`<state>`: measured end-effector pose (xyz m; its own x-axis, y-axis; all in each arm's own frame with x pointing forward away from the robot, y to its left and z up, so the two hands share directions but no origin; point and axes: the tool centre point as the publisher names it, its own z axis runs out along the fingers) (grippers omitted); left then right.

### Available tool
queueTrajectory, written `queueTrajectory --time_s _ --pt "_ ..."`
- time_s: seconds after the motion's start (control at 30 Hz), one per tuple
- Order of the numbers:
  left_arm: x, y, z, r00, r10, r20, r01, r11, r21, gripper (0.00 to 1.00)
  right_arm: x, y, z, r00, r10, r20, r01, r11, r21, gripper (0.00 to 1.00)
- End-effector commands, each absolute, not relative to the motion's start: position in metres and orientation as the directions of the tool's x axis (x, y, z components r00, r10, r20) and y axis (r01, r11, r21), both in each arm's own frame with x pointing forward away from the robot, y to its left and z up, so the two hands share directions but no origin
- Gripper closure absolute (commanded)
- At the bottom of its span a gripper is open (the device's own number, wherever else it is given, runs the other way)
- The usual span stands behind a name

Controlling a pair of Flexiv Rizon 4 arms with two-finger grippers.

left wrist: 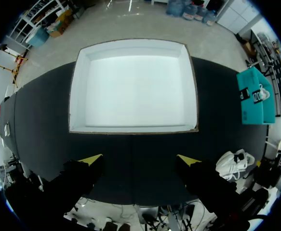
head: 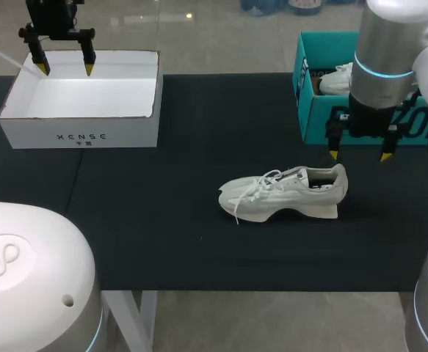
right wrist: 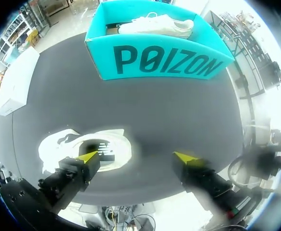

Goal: Take the shoe out of the shoebox, open the shoe tongue, remove and reinsert the insole, then place the shoe into the shoebox

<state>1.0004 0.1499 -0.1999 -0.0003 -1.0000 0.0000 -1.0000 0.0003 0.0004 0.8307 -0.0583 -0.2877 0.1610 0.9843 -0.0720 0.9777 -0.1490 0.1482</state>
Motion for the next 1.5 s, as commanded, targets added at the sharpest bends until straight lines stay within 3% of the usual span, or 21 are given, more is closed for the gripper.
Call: queueTrajectory --time_s 0.03,0.83,1.07,1.1,1.27,1.37,1.5 --pt "1.000 0.150 -0.200 0.000 -1.000 0.000 -1.000 0.000 0.000 0.00 0.830 -0.058 -0.289 0.161 0.984 -0.071 0.977 -0.149 0.149 0.00" --pt "1.000 0.150 -0.200 0.000 -1.000 0.000 -1.000 0.000 0.000 0.00 0.823 -0.055 -0.288 0.117 0.991 -0.068 0.980 -0.104 0.168 0.00" --pt "1.000 0.150 -0.200 0.000 -1.000 0.000 -1.000 0.000 0.000 0.00 0.803 -0.055 -0.291 -0.165 0.985 0.043 0.969 0.154 0.194 0.00" --pt "1.000 0.150 -0.200 0.000 -1.000 0.000 -1.000 0.000 0.000 0.00 0.799 -0.056 -0.290 -0.275 0.957 0.093 0.945 0.251 0.209 0.00" --pt "1.000 0.150 -0.200 0.000 -1.000 0.000 -1.000 0.000 0.000 0.00 0.785 -0.062 -0.281 -0.536 0.838 0.099 0.833 0.506 0.223 0.00" --pt "1.000 0.150 -0.200 0.000 -1.000 0.000 -1.000 0.000 0.000 0.00 0.777 -0.066 -0.277 -0.738 0.665 0.116 0.670 0.700 0.247 0.00" --pt "1.000 0.150 -0.200 0.000 -1.000 0.000 -1.000 0.000 0.000 0.00 0.770 -0.074 -0.274 -0.910 0.396 0.121 0.413 0.846 0.337 0.00"
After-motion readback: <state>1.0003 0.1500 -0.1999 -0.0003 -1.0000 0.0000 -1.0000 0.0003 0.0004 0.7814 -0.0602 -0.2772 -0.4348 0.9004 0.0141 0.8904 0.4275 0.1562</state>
